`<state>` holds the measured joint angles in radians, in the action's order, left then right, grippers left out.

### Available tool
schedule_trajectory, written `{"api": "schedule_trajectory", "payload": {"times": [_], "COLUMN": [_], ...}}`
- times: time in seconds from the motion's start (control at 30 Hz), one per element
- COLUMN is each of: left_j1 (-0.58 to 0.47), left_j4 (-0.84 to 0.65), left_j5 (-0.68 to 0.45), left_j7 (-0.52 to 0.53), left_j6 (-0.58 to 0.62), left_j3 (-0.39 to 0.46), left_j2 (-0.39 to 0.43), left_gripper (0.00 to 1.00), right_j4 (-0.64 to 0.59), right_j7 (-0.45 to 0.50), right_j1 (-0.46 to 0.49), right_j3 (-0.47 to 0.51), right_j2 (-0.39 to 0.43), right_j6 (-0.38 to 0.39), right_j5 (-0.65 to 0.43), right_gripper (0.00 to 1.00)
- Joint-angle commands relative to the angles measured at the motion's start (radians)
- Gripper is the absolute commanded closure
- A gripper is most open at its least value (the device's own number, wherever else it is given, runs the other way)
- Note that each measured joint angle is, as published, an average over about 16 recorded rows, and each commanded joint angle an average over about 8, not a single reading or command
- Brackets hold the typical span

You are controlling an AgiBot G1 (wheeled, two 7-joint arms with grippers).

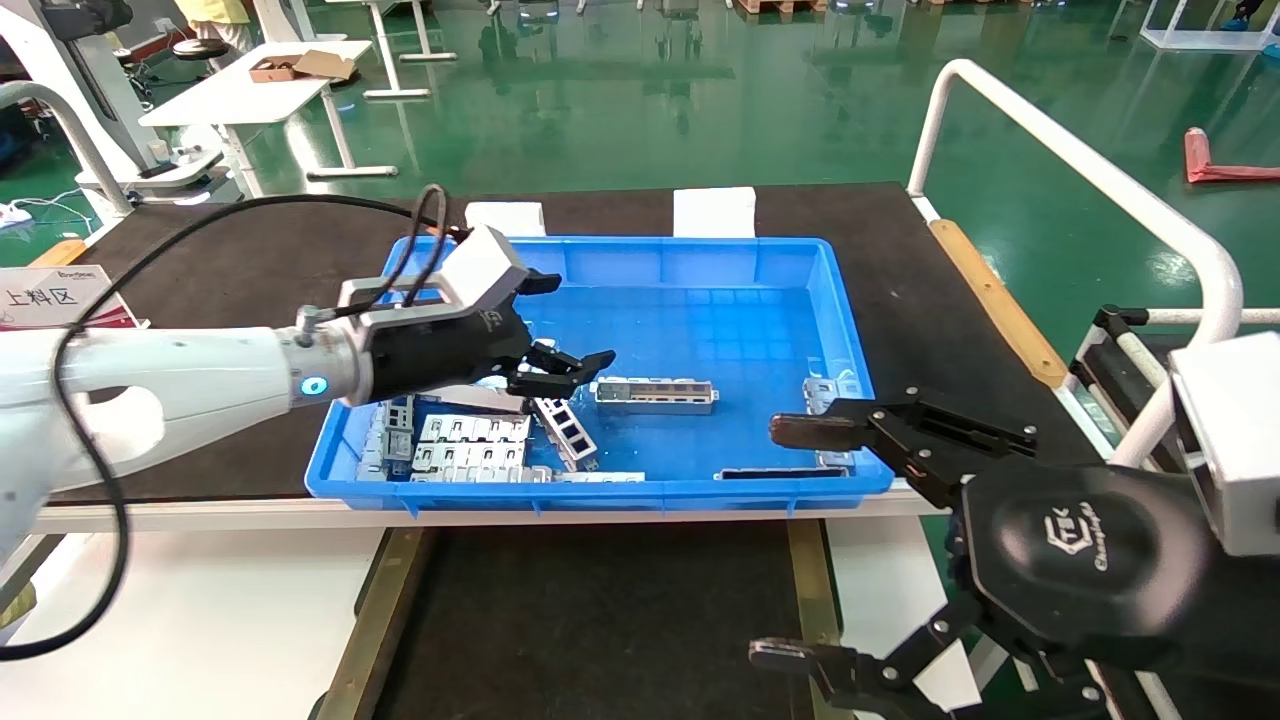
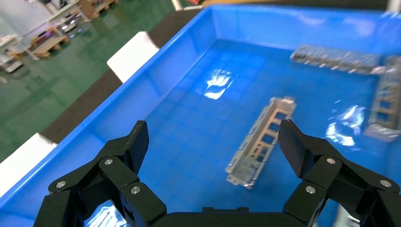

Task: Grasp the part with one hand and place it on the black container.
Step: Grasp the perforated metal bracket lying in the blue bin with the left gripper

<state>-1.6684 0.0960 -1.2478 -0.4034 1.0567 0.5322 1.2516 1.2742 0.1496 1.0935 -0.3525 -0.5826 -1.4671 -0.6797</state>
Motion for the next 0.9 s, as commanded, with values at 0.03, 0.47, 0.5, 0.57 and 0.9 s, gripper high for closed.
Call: {"api": "schedule_trajectory", "payload": {"times": [0.03, 0.47, 0.5, 0.57, 0.9], "left_j1": [-0.005, 0.015, 0.019, 0.027, 0.068], "left_j4": [-0.021, -0.055, -0.052, -0.045, 0.005], "left_j5": [-0.010, -0.037, -0.038, -0.040, -0.035], "left_j7": [-0.016, -0.068, -0.069, -0.069, -0.039], "left_j6": [-0.040, -0.165, -0.168, -0.173, -0.197], "left_j3": [0.005, 0.024, 0.026, 0.029, 0.046], "left_j2": [0.022, 0.095, 0.097, 0.100, 0.109], "left_gripper": [0.00, 0.00, 0.00, 0.00, 0.00], "right_j4": [0.000, 0.000, 0.000, 0.000, 0.000], "right_j7": [0.000, 0.000, 0.000, 0.000, 0.000], "right_j1": [0.000, 0.000, 0.000, 0.000, 0.000], "right_j3": [0.000, 0.000, 0.000, 0.000, 0.000], "right_j2": [0.000, 0.000, 0.000, 0.000, 0.000], "right_j6": [0.000, 0.000, 0.000, 0.000, 0.000], "right_j5": [0.000, 0.000, 0.000, 0.000, 0.000], "right_gripper": [0.00, 0.00, 0.00, 0.00, 0.00]}}
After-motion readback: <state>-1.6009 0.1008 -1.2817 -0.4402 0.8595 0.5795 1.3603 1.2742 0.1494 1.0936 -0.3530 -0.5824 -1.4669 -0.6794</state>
